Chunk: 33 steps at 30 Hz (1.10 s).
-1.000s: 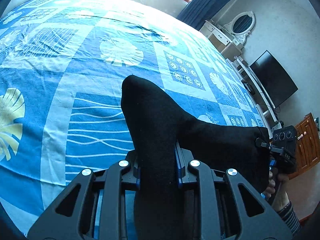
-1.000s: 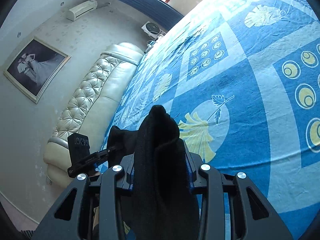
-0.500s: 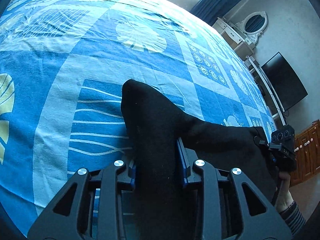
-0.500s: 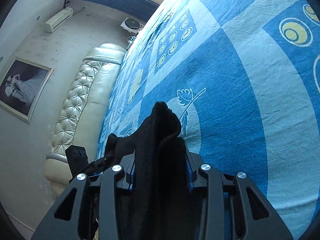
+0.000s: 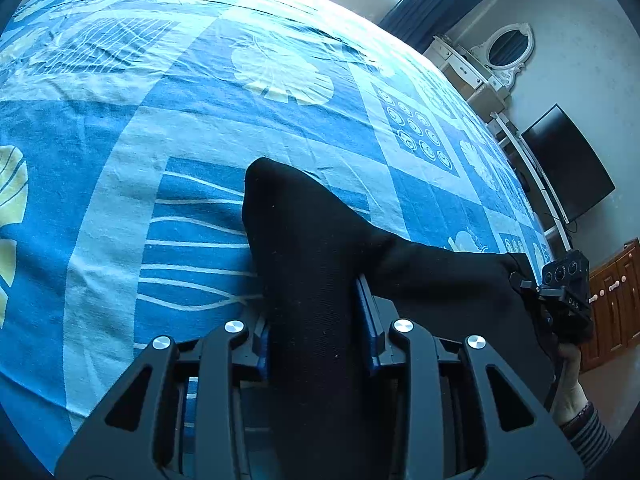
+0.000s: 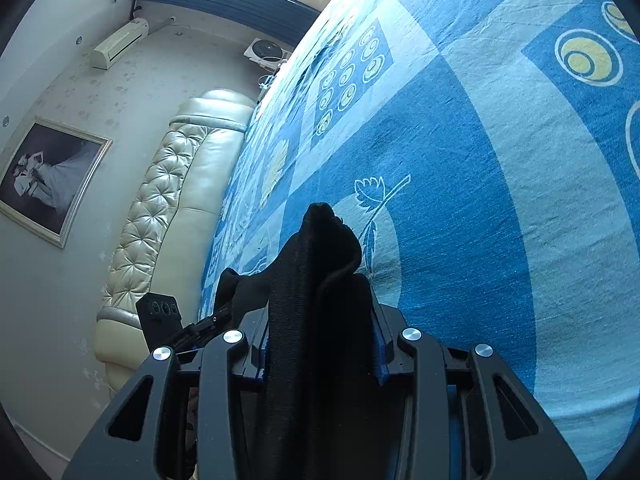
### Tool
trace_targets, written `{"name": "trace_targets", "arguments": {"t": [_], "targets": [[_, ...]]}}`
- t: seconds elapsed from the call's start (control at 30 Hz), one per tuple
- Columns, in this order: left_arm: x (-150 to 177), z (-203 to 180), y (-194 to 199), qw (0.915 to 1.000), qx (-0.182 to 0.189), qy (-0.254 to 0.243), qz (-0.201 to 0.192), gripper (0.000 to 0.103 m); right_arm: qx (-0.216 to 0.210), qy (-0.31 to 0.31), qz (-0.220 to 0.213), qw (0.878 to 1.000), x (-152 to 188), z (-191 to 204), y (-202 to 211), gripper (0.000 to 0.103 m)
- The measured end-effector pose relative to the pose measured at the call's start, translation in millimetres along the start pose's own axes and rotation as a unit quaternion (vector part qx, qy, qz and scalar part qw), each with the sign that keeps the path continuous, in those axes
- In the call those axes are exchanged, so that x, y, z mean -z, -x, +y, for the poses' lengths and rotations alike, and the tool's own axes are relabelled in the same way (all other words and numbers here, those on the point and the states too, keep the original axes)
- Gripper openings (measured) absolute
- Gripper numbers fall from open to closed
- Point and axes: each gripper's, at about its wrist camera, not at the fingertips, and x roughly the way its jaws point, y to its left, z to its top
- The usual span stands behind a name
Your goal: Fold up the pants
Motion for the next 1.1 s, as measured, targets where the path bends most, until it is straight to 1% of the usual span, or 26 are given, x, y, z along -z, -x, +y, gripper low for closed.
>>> {"name": "trace_targets", "arguments": {"t": [0.2,0.23,0.27,0.3,0.33,0.4,0.47,0.5,0.53,0.57,0.67,0.8,0.93,1.03,1.1], "targets": [[0,-1,0,1.0000,-0.006,-0.003,0.003,0.034,-0.002,-0.005,0.002,1.000,-1,0,0,0.039],[-1,-2,0,0.9999,-0.008,-0.005,0.003,0.036,-0.004,-0.007,0.002,1.000,-1,0,0,0.040],[-1,-2,1,0.9999,-0.013,-0.007,0.003,0.043,-0.004,-0.010,0.003,1.000,-1,1,0,0.043],[0,-3,3,0.9999,-0.015,-0.006,0.002,0.047,-0.002,-0.013,0.002,1.000,-1,2,1,0.045],[0,-2,7,0.9998,-0.018,-0.003,-0.001,0.058,0.001,-0.017,0.002,1.000,0,4,3,0.048],[4,0,17,1.0000,-0.006,0.004,-0.006,0.067,0.006,-0.018,0.001,1.000,3,9,10,0.054],[10,3,32,0.9999,0.005,0.009,-0.010,0.084,0.009,-0.007,-0.005,1.000,10,16,22,0.064],[15,5,40,0.9998,0.011,0.013,-0.012,0.088,0.011,0.000,-0.009,1.000,15,19,30,0.066],[21,7,49,0.9995,0.023,0.017,-0.013,0.090,0.009,0.006,-0.011,1.000,21,21,38,0.072],[28,10,57,0.9991,0.034,0.020,-0.011,0.091,0.006,0.007,-0.012,1.000,27,22,46,0.077],[52,15,75,0.9974,0.063,0.034,0.000,0.092,0.004,0.003,-0.010,1.000,48,20,67,0.081],[86,16,84,0.9934,0.096,0.055,0.029,0.093,0.012,-0.016,-0.005,1.000,73,10,84,0.084],[108,15,84,0.9899,0.113,0.076,0.039,0.093,0.017,-0.024,-0.001,1.000,87,7,84,0.085],[115,15,79,0.9886,0.118,0.084,0.040,0.093,0.016,-0.031,-0.002,0.999,91,8,80,0.086],[115,14,76,0.9882,0.120,0.088,0.036,0.093,0.004,-0.040,-0.002,0.999,90,8,76,0.086]]}}
